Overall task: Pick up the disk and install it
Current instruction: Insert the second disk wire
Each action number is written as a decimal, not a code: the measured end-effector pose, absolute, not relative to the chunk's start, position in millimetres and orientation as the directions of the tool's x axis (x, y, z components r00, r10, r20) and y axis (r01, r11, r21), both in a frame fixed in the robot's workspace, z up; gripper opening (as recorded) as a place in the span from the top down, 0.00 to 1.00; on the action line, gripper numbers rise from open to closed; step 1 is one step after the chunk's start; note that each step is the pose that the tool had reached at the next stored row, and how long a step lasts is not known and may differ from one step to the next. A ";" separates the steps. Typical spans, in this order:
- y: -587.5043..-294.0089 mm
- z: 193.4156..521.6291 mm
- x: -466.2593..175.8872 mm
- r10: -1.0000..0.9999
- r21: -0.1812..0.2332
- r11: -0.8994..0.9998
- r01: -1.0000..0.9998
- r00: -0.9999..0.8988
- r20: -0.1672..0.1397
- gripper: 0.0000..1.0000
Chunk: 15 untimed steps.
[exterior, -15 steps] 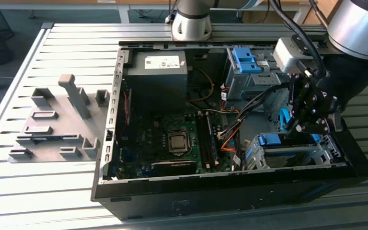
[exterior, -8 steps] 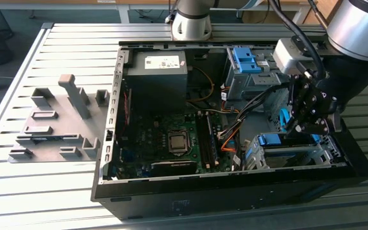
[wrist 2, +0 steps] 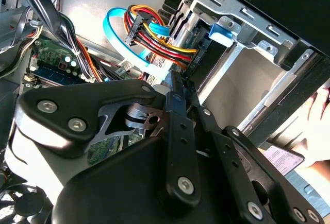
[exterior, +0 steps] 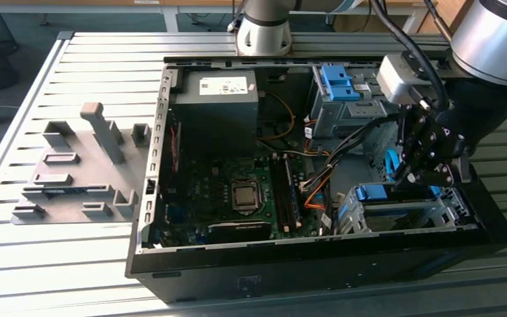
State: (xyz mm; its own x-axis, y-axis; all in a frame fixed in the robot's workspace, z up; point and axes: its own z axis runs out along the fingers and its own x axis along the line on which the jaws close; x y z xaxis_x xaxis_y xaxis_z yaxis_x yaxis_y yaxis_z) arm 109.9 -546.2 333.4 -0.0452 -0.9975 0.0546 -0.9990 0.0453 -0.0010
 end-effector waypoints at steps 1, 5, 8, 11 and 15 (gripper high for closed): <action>-546.2 333.3 110.0 -0.998 -0.001 0.044 -0.999 -0.044 0.055 0.84; -546.4 332.4 110.3 -0.998 -0.001 0.042 -0.999 -0.042 0.055 0.84; -546.5 331.4 110.7 -0.998 -0.001 0.043 -0.999 -0.043 0.054 0.84; -546.7 330.0 111.1 -0.998 -0.001 0.043 -0.999 -0.043 0.054 0.84; -547.2 327.8 111.6 -0.998 -0.001 0.043 -0.999 -0.043 0.055 0.84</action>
